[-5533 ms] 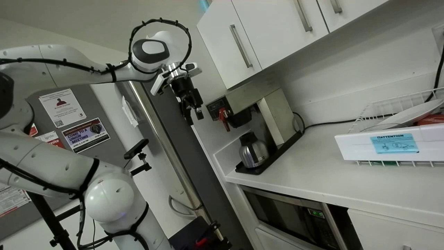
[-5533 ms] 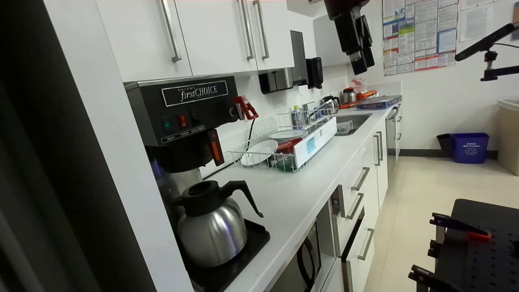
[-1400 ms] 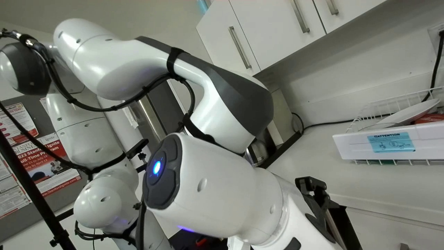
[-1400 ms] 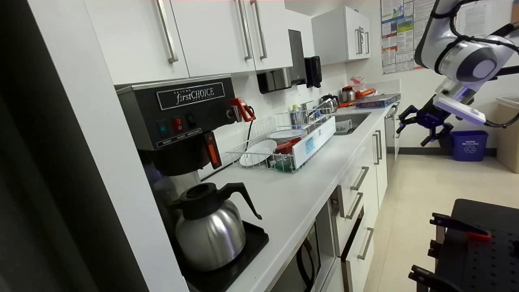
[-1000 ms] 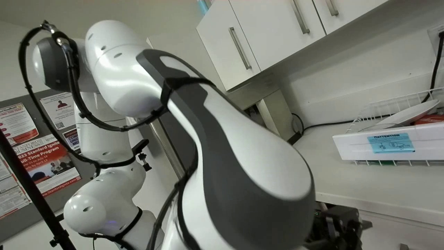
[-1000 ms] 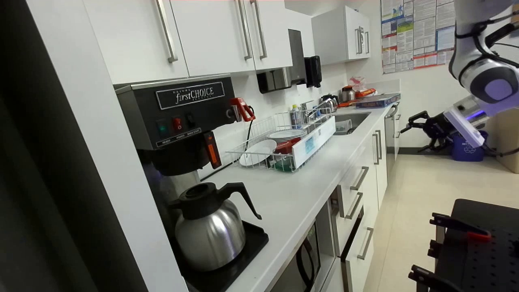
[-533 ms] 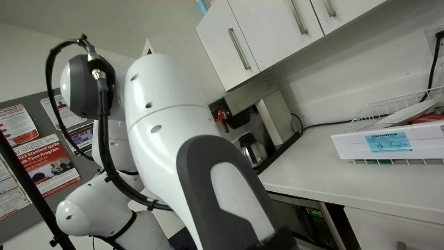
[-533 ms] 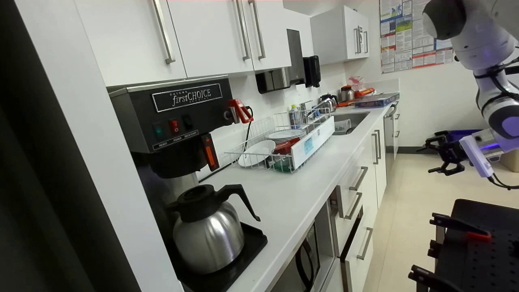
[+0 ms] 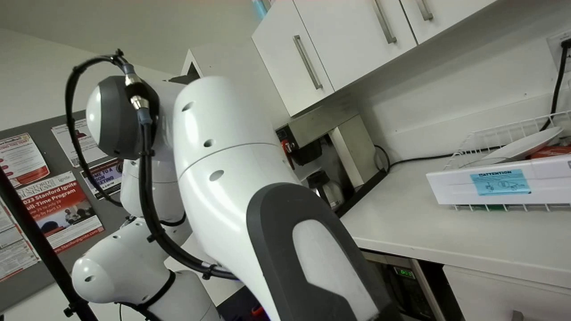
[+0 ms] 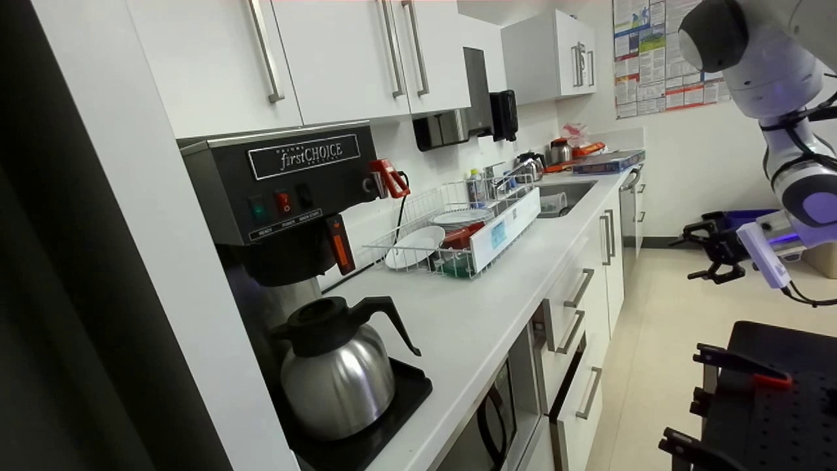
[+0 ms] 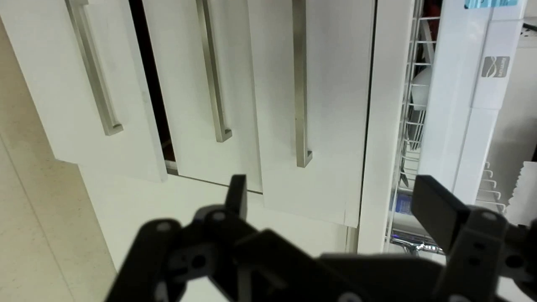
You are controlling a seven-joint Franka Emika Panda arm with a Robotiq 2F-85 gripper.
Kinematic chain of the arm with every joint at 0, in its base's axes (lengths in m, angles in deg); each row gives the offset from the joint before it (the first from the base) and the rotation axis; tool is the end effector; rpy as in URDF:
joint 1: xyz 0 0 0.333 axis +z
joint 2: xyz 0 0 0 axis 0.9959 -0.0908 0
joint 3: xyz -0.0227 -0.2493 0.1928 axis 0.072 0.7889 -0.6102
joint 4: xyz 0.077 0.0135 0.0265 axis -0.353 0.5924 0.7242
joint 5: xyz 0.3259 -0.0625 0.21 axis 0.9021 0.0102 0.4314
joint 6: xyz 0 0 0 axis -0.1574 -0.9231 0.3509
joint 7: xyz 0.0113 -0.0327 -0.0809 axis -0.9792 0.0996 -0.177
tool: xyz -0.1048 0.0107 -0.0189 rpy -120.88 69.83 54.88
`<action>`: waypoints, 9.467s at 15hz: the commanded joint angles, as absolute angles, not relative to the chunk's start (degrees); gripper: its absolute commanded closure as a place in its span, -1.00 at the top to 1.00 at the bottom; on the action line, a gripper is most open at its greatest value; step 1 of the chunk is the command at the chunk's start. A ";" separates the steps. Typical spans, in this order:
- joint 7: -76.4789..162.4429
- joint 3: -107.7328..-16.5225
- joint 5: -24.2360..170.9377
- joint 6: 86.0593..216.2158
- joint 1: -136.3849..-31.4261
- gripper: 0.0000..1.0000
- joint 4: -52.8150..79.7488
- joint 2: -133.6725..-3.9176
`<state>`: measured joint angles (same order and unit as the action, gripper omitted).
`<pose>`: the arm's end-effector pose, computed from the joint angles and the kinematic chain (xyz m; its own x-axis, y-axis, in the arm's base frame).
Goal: Open the top most drawer and pick up the red object and place on the counter
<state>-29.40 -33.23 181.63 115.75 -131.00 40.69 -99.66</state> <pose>0.1623 -0.5005 0.0660 0.0339 -0.9985 0.0438 -0.4438 -0.0543 -0.8945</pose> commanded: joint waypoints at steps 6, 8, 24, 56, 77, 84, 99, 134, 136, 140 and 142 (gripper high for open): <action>-46.50 -40.76 191.87 110.13 -135.90 1.00 31.72 -112.04; -44.98 -41.58 190.58 107.05 -137.32 1.00 28.11 -114.88; -37.41 -45.74 190.97 101.21 -139.25 1.00 19.63 -118.76; -36.20 -49.28 203.41 104.73 -126.88 -0.53 12.67 -128.97; -39.45 -44.75 203.39 89.46 -135.69 -0.92 16.34 -134.43; -41.38 -41.74 201.02 85.33 -139.29 -0.92 18.64 -135.27; -47.70 -33.80 192.67 82.18 -137.46 0.57 33.20 -122.99; -60.99 -8.95 152.99 148.38 -90.85 1.00 52.81 -75.17; -64.86 -14.97 152.69 153.90 -93.22 1.00 51.86 -74.30; -80.03 -27.88 158.22 155.14 -102.19 1.00 48.45 -77.35; -88.65 -33.32 164.20 153.22 -107.29 1.00 45.74 -79.68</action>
